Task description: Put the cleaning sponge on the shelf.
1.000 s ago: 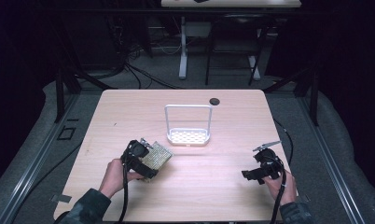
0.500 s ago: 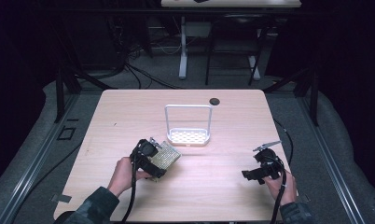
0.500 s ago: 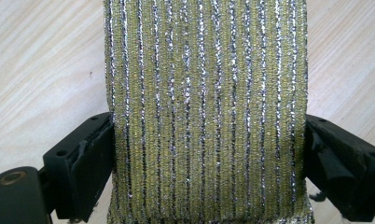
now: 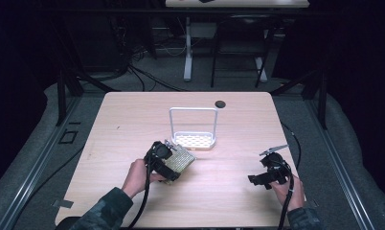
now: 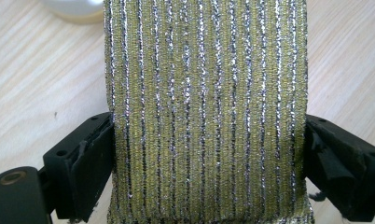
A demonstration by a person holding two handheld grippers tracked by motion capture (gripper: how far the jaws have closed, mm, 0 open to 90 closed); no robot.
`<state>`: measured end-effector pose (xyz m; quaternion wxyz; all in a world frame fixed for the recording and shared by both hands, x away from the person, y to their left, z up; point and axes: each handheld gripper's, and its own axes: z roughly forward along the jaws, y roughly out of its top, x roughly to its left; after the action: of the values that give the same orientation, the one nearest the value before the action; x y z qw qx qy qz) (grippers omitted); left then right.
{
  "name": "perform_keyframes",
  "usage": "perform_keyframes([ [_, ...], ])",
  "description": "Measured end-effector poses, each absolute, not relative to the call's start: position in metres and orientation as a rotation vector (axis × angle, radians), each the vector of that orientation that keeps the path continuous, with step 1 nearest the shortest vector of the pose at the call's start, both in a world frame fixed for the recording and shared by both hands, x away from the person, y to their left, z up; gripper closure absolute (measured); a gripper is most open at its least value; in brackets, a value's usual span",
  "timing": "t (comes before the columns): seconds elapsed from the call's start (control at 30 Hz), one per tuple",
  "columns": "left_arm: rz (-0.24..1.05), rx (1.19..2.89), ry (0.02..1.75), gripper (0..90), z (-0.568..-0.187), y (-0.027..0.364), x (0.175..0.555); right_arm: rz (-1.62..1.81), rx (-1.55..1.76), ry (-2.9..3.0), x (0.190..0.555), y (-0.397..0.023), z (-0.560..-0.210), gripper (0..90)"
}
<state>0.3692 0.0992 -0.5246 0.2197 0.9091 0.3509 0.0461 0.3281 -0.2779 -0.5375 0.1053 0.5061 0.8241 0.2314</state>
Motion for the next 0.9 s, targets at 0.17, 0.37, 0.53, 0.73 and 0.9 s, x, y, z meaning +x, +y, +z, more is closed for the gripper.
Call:
perform_keyframes([
  [0.17,0.137,2.491,0.993,9.4,-0.524,0.093,0.374,0.69,1.488,2.428,0.328,-0.278,-0.537,8.2],
  [0.37,0.174,2.448,1.03,9.4,-0.523,0.088,0.379,0.683,1.489,2.43,0.328,-0.277,-0.537,8.2],
  [0.53,0.187,2.442,1.048,9.4,-0.526,0.084,0.384,0.692,1.485,2.43,0.328,-0.278,-0.538,8.3],
  [0.73,0.206,2.417,1.07,9.4,-0.524,0.078,0.392,0.689,1.493,2.43,0.328,-0.279,-0.538,8.6],
  [0.9,0.22,2.391,1.083,9.3,-0.524,0.073,0.397,0.685,1.493,2.432,0.328,-0.279,-0.538,9.1],
])
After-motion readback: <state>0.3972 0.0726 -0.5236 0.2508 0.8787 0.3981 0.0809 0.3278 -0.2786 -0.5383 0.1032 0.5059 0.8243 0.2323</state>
